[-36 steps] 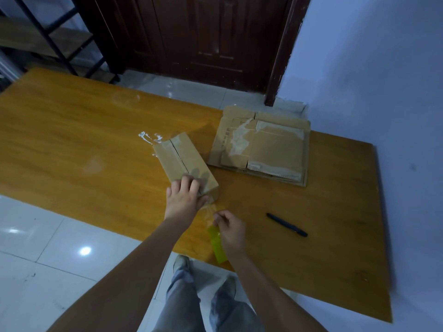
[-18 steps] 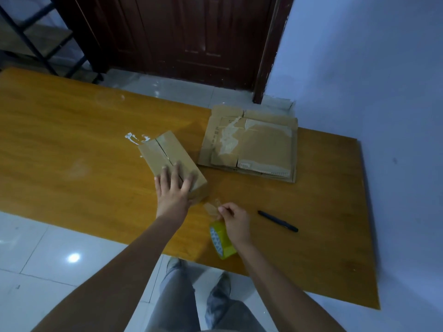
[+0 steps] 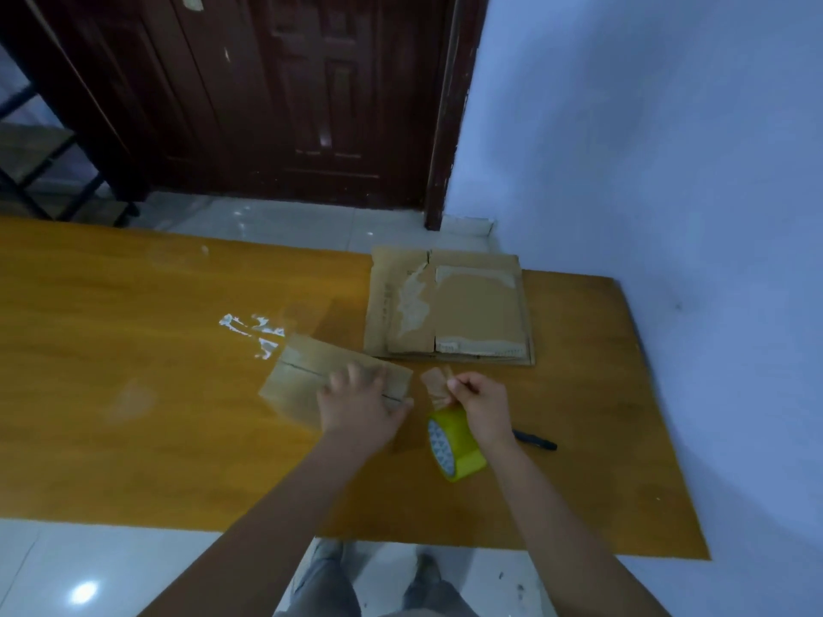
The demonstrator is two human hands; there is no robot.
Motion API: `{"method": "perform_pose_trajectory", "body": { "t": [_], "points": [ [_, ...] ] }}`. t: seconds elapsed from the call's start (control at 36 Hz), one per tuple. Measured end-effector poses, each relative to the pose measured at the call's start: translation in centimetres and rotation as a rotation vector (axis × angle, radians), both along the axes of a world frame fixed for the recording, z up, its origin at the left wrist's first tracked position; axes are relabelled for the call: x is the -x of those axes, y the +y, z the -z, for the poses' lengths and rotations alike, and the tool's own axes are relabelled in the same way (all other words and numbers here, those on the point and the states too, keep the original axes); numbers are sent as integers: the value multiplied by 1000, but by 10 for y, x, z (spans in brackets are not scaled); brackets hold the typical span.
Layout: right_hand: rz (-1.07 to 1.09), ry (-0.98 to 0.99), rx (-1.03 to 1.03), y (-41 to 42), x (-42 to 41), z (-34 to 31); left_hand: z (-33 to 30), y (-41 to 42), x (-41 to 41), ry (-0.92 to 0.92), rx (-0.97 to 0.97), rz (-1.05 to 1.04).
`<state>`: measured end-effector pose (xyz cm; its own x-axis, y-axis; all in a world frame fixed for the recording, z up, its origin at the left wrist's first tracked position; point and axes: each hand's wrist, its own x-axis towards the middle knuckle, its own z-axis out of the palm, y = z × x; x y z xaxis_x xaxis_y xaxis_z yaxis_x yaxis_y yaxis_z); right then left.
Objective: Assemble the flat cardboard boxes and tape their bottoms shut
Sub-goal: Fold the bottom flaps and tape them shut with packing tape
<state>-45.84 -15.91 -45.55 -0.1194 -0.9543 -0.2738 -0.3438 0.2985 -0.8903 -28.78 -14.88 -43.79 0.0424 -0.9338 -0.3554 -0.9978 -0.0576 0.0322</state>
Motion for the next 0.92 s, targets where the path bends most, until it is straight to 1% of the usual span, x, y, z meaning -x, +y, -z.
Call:
{"method": "perform_pose_trajectory", "body": {
  "t": [0.06, 0.11, 0.17, 0.22, 0.28, 0.33, 0.39, 0.5, 0.61, 0.69, 0.81, 0.86, 0.92],
  "points": [
    [-22, 15, 25, -4, 0, -13, -11, -10, -2, 159, 38, -33],
    [-37, 45, 57, -8, -1, -25, -17, -22, -1, 416, 81, -47],
    [-44, 65, 86, -11, -5, -37, -24, -37, 3, 727, 35, -47],
    [-30, 61, 106, -13, -12, -47, -30, -47, 7, 983, -51, -28],
    [-21, 48, 128, -14, -19, -52, -33, -54, 6, 1195, -136, -21],
    [5, 41, 136, -13, -25, -58, -34, -60, 2, 1339, -169, -59],
    [32, 59, 152, -12, -31, -64, -35, -65, -2, 1384, -172, -65],
    [105, 87, 187, -6, -41, -72, -45, -70, -4, 1338, -180, 49],
    [151, 86, 192, 2, -47, -79, -54, -72, -3, 1317, -150, 120],
    [145, 172, 197, 10, -55, -86, -56, -71, -2, 1337, -128, 131],
    [83, 346, 165, 17, -61, -87, -56, -75, -5, 1289, -69, 224],
    [121, 277, 103, 23, -61, -90, -55, -77, -9, 1292, -66, 228],
    [188, 186, 25, 31, -61, -96, -55, -80, -16, 1317, -70, 186]
  ]
}}
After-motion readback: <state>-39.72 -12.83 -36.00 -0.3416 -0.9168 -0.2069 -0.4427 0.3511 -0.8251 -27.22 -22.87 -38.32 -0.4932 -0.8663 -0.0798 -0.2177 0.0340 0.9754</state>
